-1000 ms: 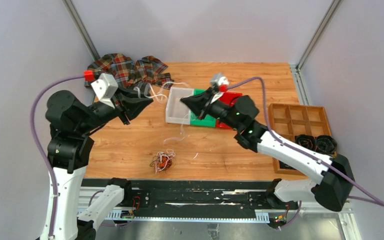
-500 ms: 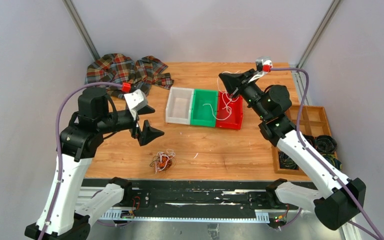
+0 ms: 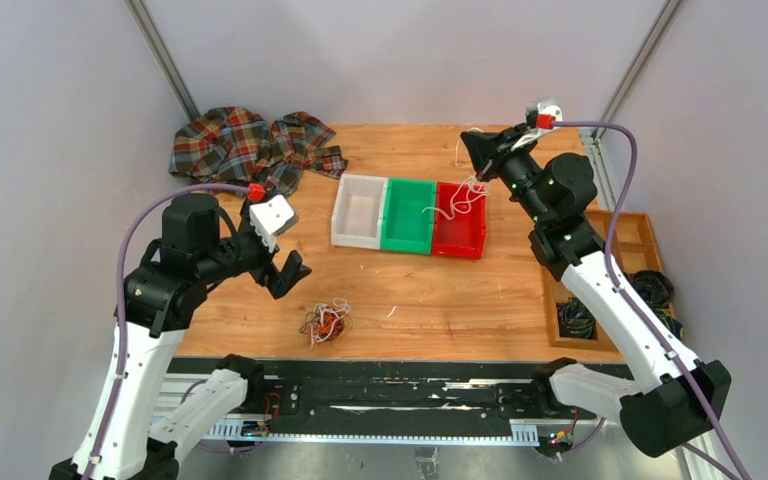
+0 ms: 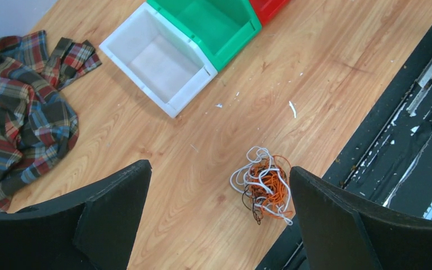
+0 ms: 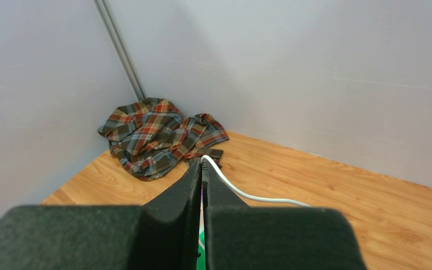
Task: Untangle the cables
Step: Place the cable in the bin.
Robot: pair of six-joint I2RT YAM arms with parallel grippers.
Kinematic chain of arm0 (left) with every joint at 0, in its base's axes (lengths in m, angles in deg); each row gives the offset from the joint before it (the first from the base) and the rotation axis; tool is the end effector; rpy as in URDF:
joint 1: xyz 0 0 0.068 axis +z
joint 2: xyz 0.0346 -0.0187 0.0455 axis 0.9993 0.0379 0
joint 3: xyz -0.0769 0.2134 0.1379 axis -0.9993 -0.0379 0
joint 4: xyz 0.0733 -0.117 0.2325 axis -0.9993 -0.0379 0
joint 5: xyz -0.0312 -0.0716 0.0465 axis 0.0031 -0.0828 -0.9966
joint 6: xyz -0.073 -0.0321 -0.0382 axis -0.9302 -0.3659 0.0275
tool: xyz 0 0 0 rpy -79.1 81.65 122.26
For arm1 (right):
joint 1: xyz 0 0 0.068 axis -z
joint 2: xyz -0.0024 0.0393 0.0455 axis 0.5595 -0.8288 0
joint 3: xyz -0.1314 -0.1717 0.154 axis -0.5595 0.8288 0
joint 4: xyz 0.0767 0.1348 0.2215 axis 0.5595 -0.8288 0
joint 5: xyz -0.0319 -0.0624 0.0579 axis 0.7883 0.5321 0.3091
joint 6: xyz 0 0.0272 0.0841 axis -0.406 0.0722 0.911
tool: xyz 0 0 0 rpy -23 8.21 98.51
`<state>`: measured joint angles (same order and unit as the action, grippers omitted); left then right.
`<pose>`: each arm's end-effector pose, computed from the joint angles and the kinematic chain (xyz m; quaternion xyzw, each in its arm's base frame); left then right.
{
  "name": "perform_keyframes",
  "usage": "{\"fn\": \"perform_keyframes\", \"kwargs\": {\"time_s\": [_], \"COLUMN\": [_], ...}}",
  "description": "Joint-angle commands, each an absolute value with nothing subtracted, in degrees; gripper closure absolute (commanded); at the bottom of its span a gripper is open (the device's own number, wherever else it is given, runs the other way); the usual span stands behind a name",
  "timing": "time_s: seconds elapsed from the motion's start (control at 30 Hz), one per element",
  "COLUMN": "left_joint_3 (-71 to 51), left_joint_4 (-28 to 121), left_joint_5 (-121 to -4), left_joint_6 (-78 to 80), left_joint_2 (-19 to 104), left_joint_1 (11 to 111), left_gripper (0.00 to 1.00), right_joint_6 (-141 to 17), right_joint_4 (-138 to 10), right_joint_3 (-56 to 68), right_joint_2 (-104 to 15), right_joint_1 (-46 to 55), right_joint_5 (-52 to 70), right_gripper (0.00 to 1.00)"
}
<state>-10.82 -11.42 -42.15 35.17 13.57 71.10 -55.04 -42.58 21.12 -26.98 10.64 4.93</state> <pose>0.1518 -0.0848 0.3868 0.3972 0.7543 -0.1900 0.4870 0.2773 0.1374 0.4331 -0.1314 0.5805 0.3128 0.7402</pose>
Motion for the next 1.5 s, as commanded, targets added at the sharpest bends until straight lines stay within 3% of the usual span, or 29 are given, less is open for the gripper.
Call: {"fn": "perform_keyframes", "kwargs": {"time_s": [0.0,0.6,1.03,1.47], "left_joint_3": [-11.2,-11.1,-10.8,-10.5], "left_joint_4": [-11.3,-11.2,-11.2,-12.2], "left_joint_5": [-44.6,-45.2,-44.2,-45.4], "left_joint_6": [34.6,35.1,35.2,35.4], "left_joint_2": [12.5,11.7,12.0,12.3], "left_joint_1": [70.7,70.7,70.7,70.7], "left_gripper": [0.02,0.02,0.02,0.02], "right_joint_6": [-58.8,-61.5,-66.8,-72.3], "right_joint_4": [-43.5,-44.9,-46.9,-48.1], "right_joint_3": [17.2,22.0,25.4,24.1], "right_joint_2": [-27.3,-30.9,-30.6,-40.7], "right_joint_1": [12.5,13.2,15.5,15.6], "right_joint_5": [4.9,3.0,9.8,14.4], "right_gripper": [0.99,0.99,0.99,1.0]}}
